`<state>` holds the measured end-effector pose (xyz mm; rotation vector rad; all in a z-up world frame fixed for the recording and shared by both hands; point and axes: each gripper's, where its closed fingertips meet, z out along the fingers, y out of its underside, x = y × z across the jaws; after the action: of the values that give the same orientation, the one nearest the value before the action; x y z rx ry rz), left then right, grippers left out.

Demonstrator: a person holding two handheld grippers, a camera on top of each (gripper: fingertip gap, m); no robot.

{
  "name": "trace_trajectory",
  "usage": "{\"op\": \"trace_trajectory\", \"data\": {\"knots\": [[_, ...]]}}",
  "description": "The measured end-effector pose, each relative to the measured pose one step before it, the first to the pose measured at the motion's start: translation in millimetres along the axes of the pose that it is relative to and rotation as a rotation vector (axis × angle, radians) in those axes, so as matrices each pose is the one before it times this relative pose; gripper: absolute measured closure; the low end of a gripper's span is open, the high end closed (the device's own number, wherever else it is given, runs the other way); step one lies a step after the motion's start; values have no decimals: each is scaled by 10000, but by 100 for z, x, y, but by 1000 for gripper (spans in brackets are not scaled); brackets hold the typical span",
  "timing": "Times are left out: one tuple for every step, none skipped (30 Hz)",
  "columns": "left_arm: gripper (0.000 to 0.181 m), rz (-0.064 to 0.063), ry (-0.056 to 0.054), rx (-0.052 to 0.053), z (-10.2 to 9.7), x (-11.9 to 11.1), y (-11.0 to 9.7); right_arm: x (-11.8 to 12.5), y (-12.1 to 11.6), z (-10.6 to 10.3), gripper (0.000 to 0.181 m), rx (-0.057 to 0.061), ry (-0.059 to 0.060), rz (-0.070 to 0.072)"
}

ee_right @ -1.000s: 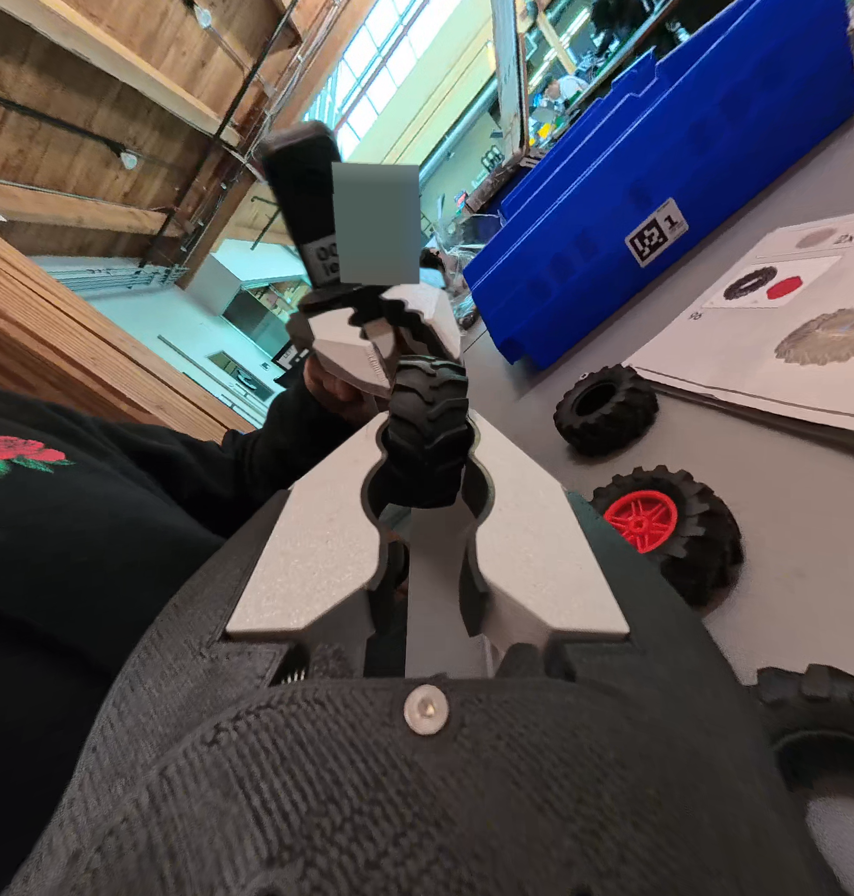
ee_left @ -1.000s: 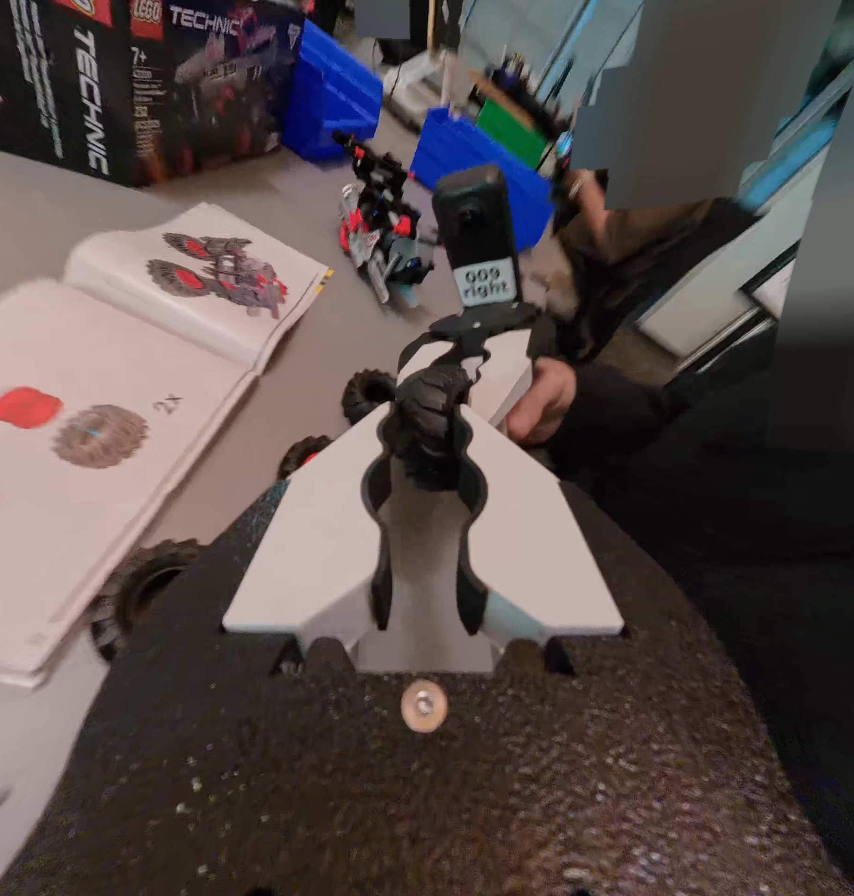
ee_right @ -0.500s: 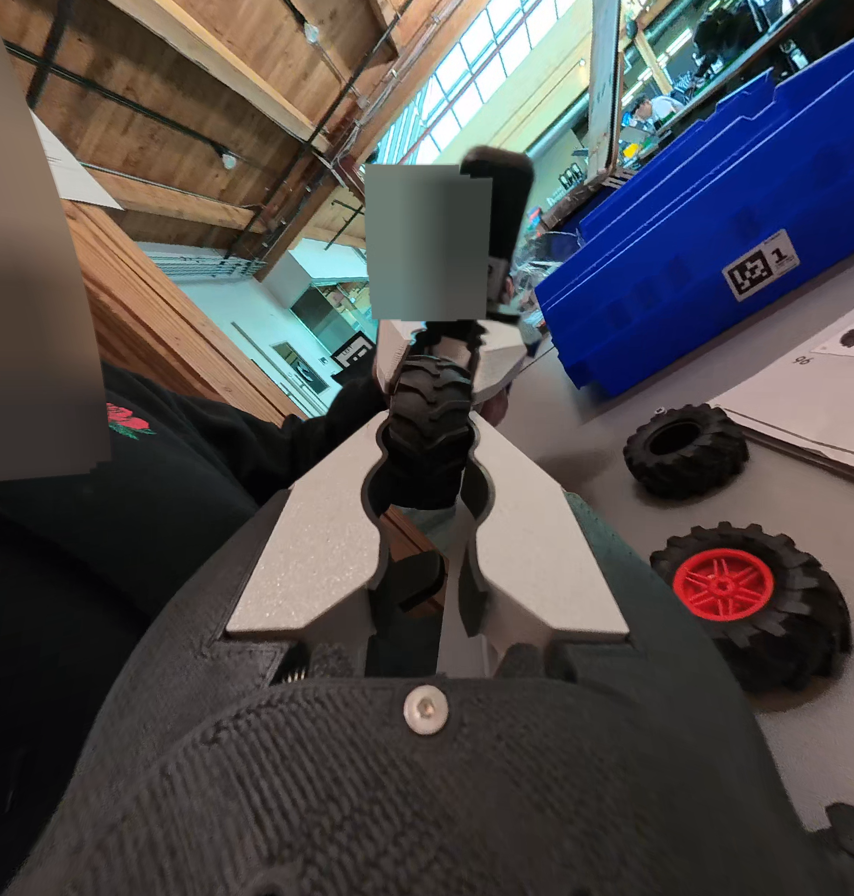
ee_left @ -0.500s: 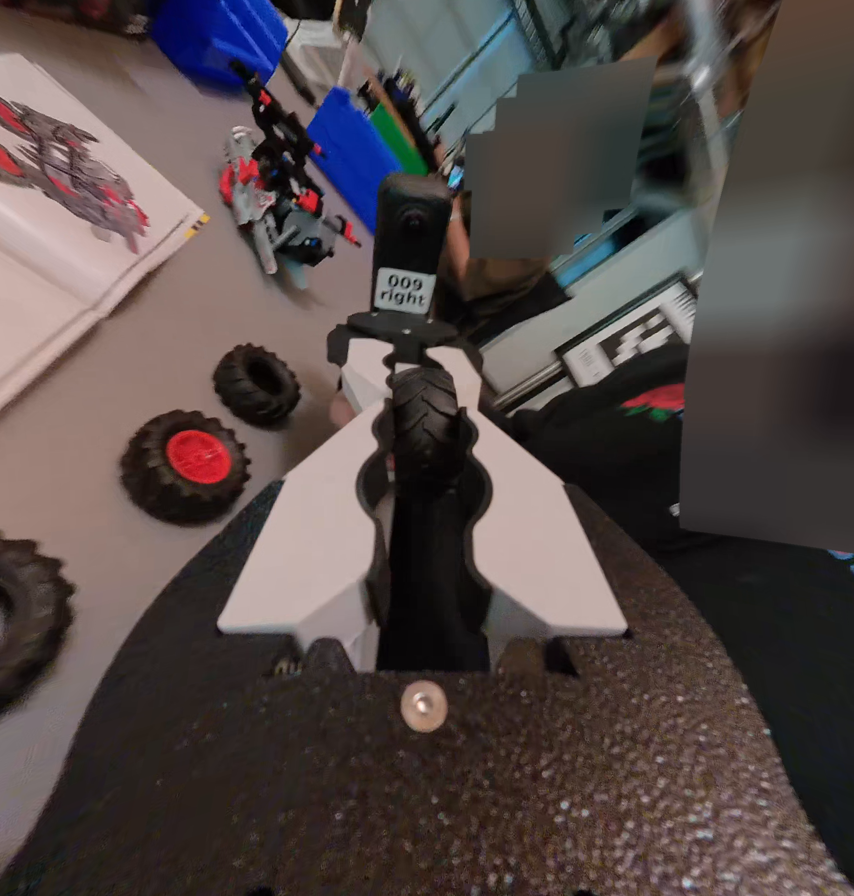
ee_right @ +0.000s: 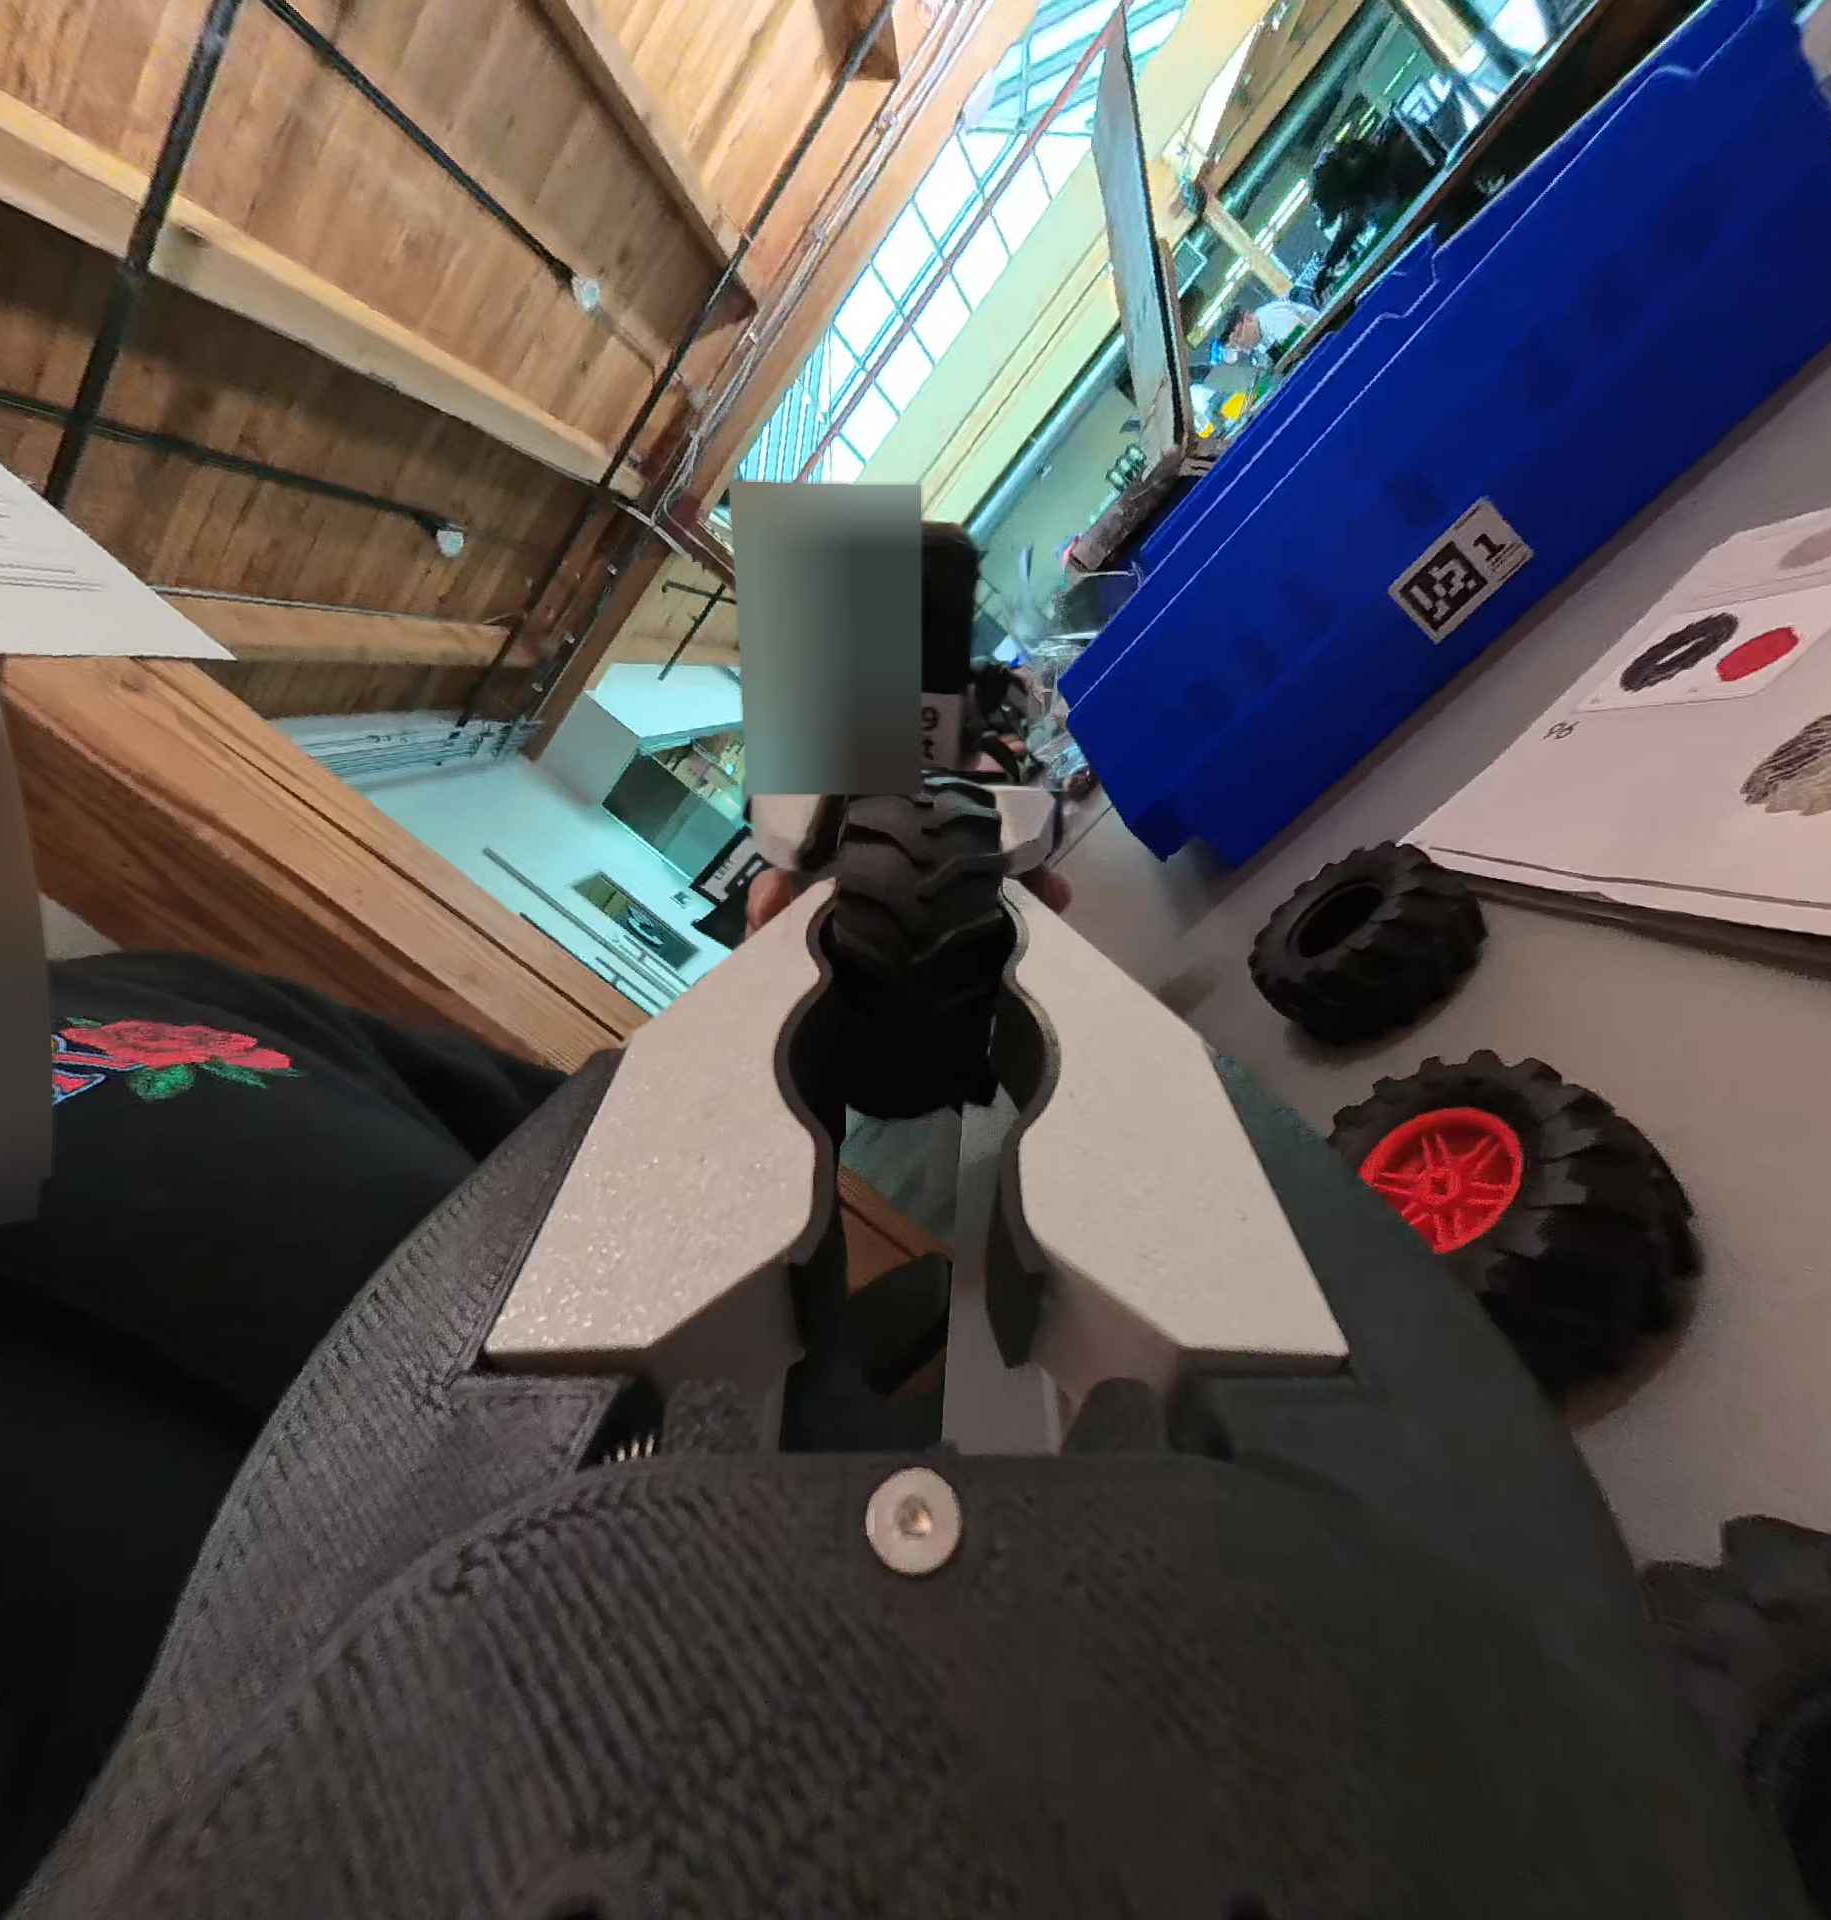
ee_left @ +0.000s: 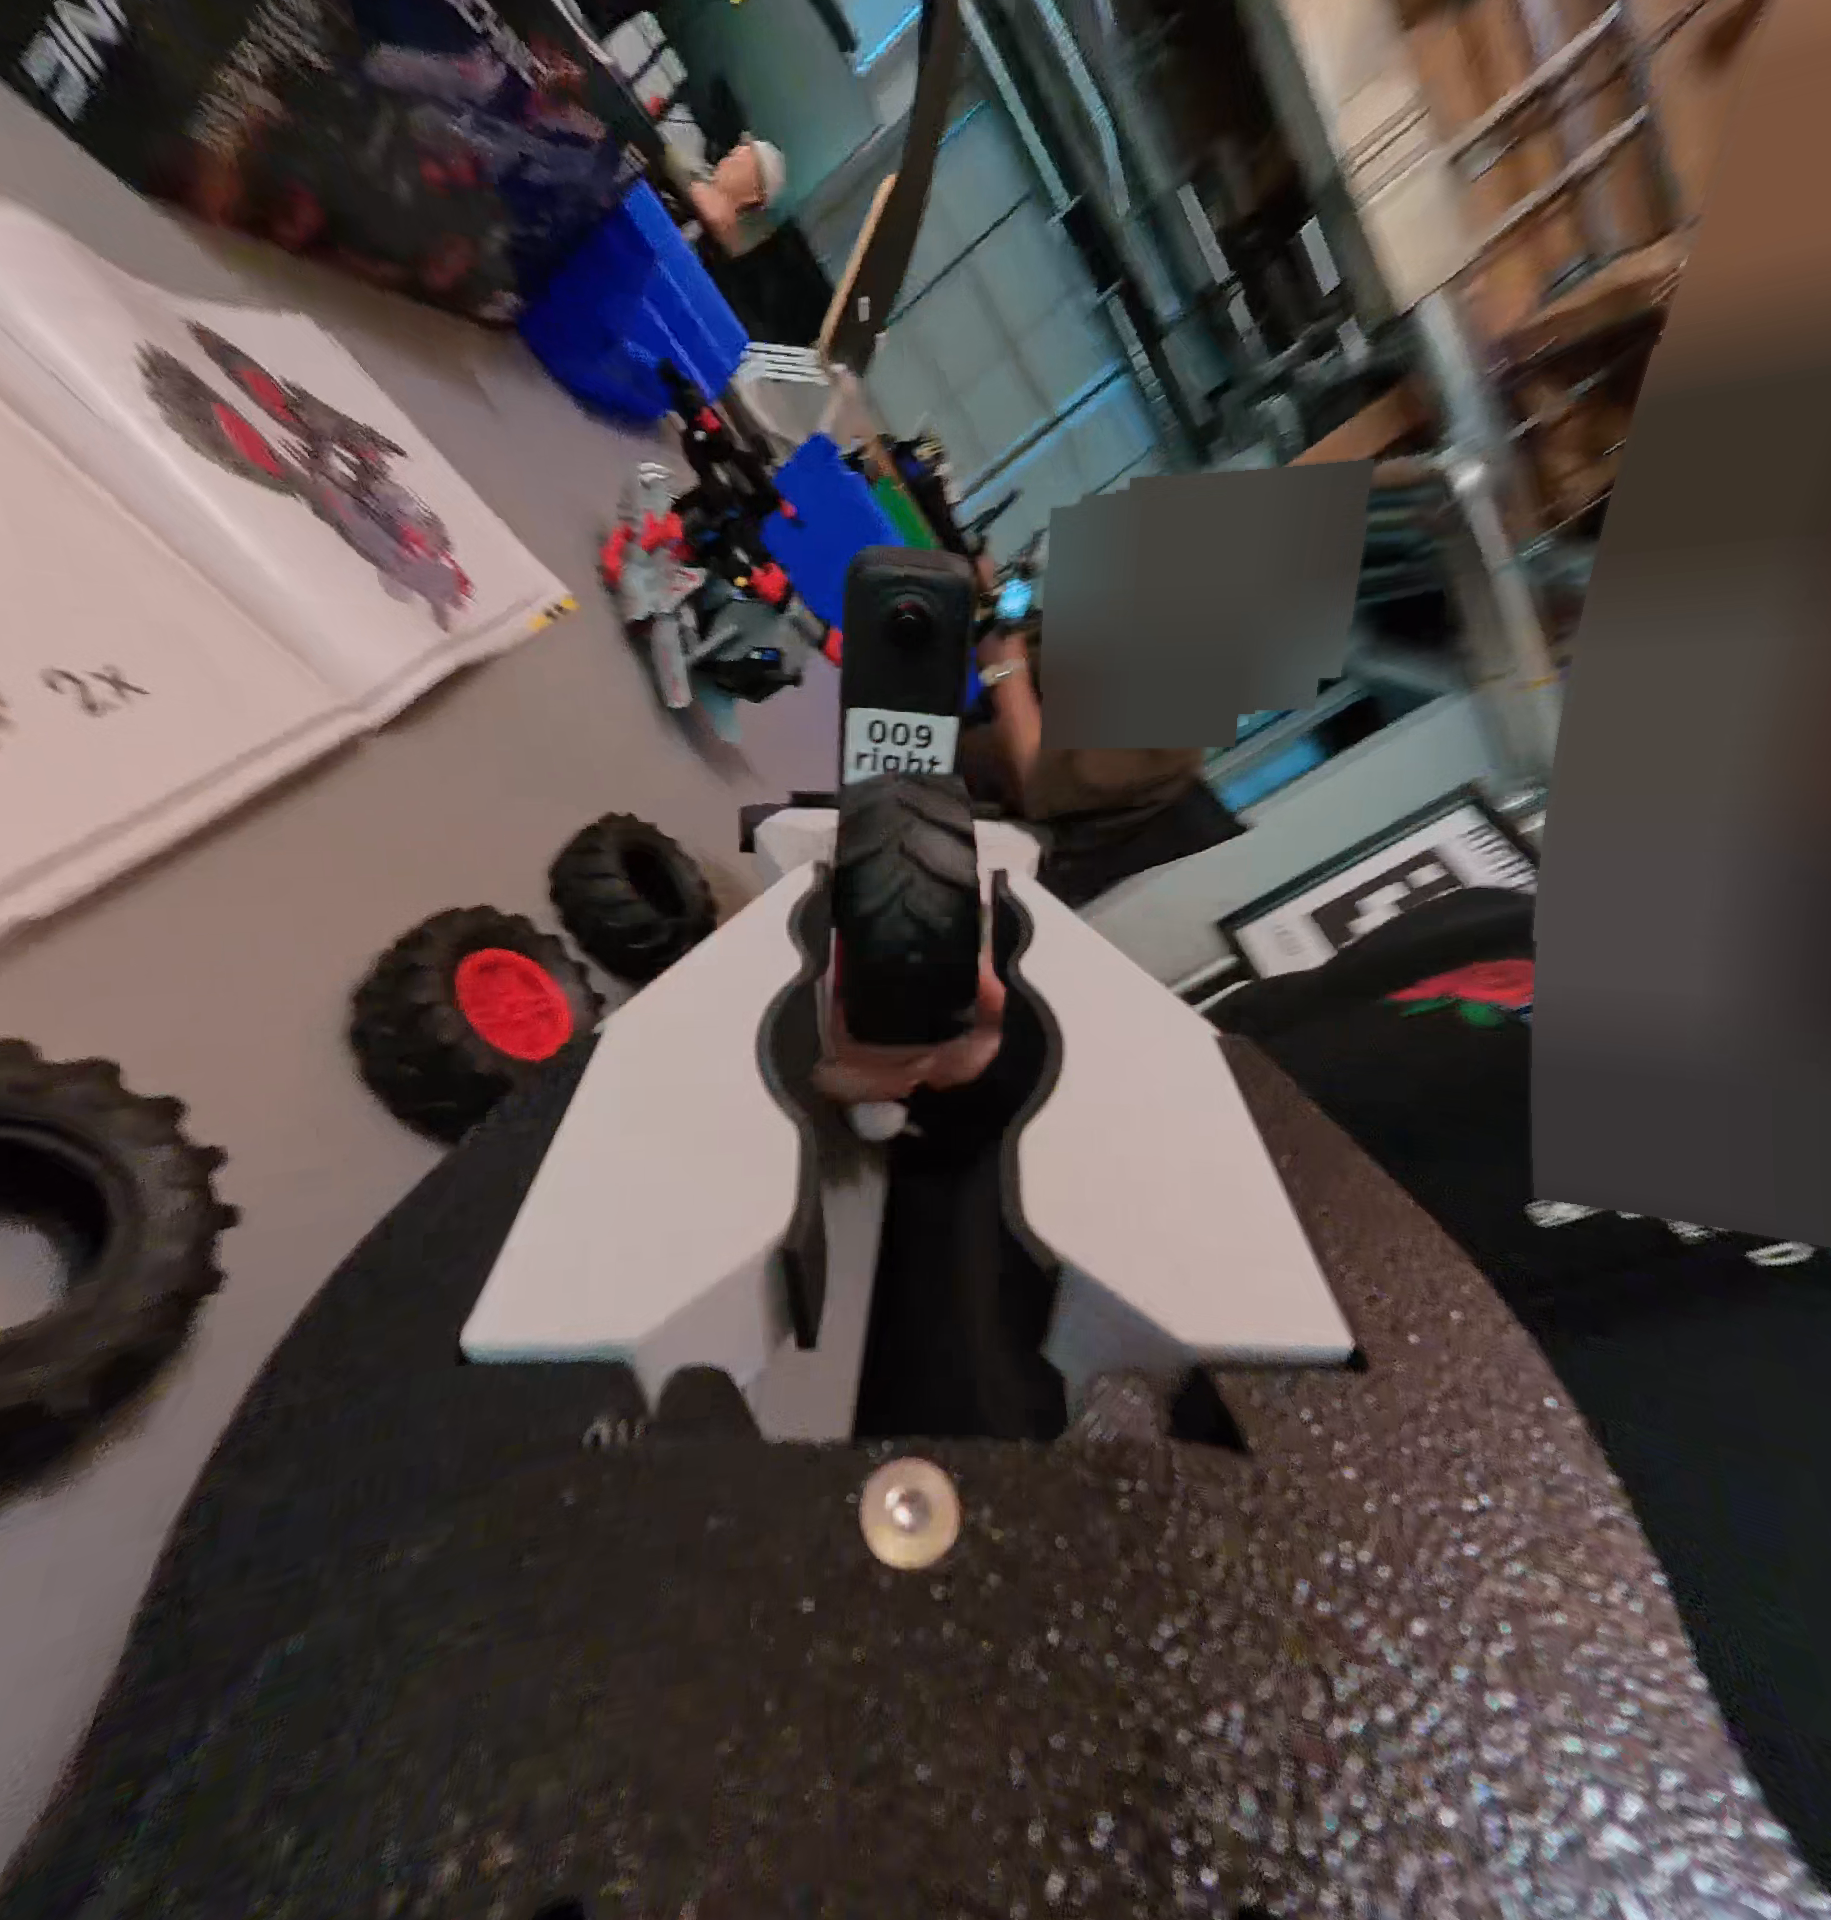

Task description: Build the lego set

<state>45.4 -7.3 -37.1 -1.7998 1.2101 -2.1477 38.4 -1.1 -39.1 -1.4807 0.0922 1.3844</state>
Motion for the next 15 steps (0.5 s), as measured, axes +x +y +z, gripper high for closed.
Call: {"op": "trace_trajectory", "data": {"knots": [[148, 463, -422, -196, -76, -73, 120, 25, -146, -133, 158, -37, 106, -134], [139, 413, -446, -248, 68, -192, 168, 34, -338, -90, 158, 82, 208, -254], [138, 418, -311, -207, 217, -84, 29, -139, -438, 0, 158, 53, 54, -189], [137, 368, -129, -114, 331, 121, -255, -193, -496, 70, 157, -33, -42, -98], [137, 281, -6, 9, 404, 200, -623, -33, -761, 39, 157, 63, 62, -164], [137, 190, 53, 70, 450, 202, -871, 1, -930, -6, 157, 114, 117, -302], [137, 158, 131, 3, 502, 215, -879, -151, -700, 48, 157, -88, 15, -334], [141, 164, 167, -88, 506, 220, -769, -123, -827, -46, 157, -32, 52, -240], [139, 112, 149, -61, 407, 155, -785, -97, -1022, -167, 158, 157, 109, -262], [140, 77, 155, -15, 324, 184, -773, -133, -823, -170, 158, 89, 91, -234], [140, 145, 139, -52, 277, 185, -590, -131, -624, -179, 158, 0, 65, -175], [140, 213, 96, -36, 260, 177, -477, -110, -499, -186, 158, -29, 52, -156], [140, 183, 70, 5, 248, 147, -373, -108, -439, -190, 159, 5, 36, -182], [141, 100, 80, -21, 229, 116, -246, -56, -259, -187, 159, -48, 49, -221], [141, 42, 83, -88, 187, 57, -87, 6, -78, -166, 159, -100, 74, -222]]}}
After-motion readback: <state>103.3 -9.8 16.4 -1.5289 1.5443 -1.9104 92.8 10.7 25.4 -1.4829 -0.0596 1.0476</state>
